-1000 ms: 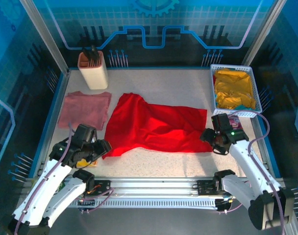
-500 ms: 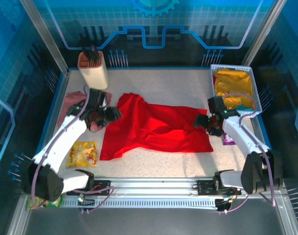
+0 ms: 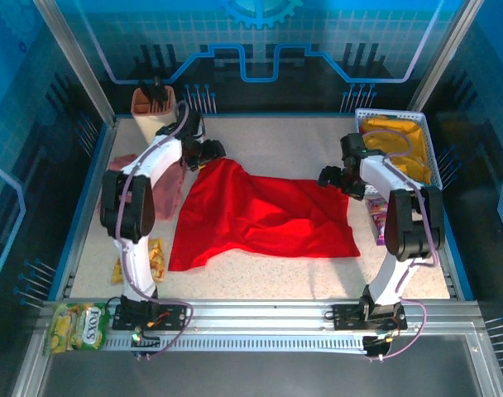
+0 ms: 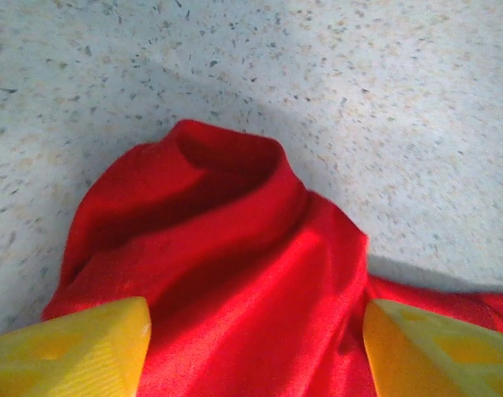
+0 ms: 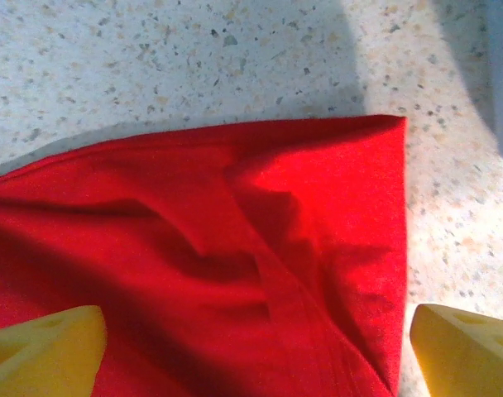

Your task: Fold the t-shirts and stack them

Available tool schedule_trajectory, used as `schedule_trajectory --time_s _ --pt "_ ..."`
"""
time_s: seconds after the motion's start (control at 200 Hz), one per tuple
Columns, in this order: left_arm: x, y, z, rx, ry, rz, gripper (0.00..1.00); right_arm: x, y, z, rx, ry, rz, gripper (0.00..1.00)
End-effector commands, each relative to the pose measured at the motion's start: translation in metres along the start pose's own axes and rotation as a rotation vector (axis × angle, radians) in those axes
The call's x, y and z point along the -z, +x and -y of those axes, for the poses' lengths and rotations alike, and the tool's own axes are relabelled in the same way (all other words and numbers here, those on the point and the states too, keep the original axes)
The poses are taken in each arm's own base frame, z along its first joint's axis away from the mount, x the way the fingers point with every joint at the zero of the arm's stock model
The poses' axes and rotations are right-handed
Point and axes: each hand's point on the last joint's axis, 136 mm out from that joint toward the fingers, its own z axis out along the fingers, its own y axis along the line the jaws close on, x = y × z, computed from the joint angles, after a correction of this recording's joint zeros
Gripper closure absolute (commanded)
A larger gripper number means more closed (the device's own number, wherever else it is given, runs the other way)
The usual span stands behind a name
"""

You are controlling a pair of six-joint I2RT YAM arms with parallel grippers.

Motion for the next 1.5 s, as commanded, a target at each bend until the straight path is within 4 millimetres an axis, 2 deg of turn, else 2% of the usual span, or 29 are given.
schedule_trajectory --time_s 0.0,0.155,0.235,0.275,0.34,0.4,0.51,0.61,0.68,0.73,0.851,0.971,1.096,1.256,1.376,1.496 --pt "-0.018 0.002 0.012 -0.052 -0.001 -0.047 0.27 -0.015 -0.01 -0.005 0.01 0.001 -0.042 0.09" --pt "-0.056 0.01 0.006 -0.049 -0.043 -0.121 0.28 -0.035 -0.016 -0.008 0.024 0.026 -0.08 0.18" --pt "-0.068 0.013 0.003 -0.036 -0.056 -0.142 0.34 -0.042 -0.017 -0.009 0.025 0.024 -0.088 0.29" --pt "-0.072 0.013 0.0 -0.029 -0.065 -0.147 0.38 -0.043 -0.018 -0.009 0.027 0.025 -0.089 0.38" --pt "-0.075 0.011 -0.003 -0.022 -0.082 -0.136 0.45 -0.045 -0.018 -0.006 0.032 0.042 -0.095 0.61" --pt "-0.074 0.008 -0.003 -0.023 -0.087 -0.13 0.5 -0.041 -0.02 -0.005 0.039 0.051 -0.089 0.74" --pt "-0.067 0.002 -0.001 -0.034 -0.089 -0.113 0.67 -0.026 -0.025 -0.003 0.051 0.058 -0.049 0.82" --pt "-0.057 -0.005 0.002 -0.034 -0.085 -0.091 0.89 -0.01 -0.032 -0.002 0.055 0.055 0.001 0.95" --pt "-0.044 -0.012 0.004 -0.04 -0.085 -0.067 1.0 0.002 -0.036 -0.002 0.055 0.044 0.023 0.96" --pt "-0.032 -0.018 0.006 -0.044 -0.08 -0.043 1.0 0.012 -0.041 -0.003 0.059 0.033 0.05 1.0" --pt "0.005 -0.029 0.017 -0.06 -0.05 0.007 1.0 0.042 -0.05 -0.01 0.08 -0.011 0.136 1.0" --pt "0.048 -0.028 0.029 -0.092 -0.018 0.06 1.0 0.074 -0.048 -0.009 0.098 -0.033 0.213 1.0" --pt "0.097 -0.018 0.03 -0.113 -0.003 0.135 1.0 0.108 -0.031 0.0 0.115 -0.036 0.272 1.0" --pt "0.151 0.004 0.016 -0.125 0.002 0.205 1.0 0.151 -0.008 0.017 0.137 -0.07 0.406 1.0" --pt "0.175 0.026 0.004 -0.114 0.013 0.234 1.0 0.177 0.004 0.02 0.154 -0.159 0.533 1.0" --pt "0.186 0.051 -0.008 -0.102 0.028 0.246 1.0 0.195 0.014 0.011 0.184 -0.265 0.613 1.0"
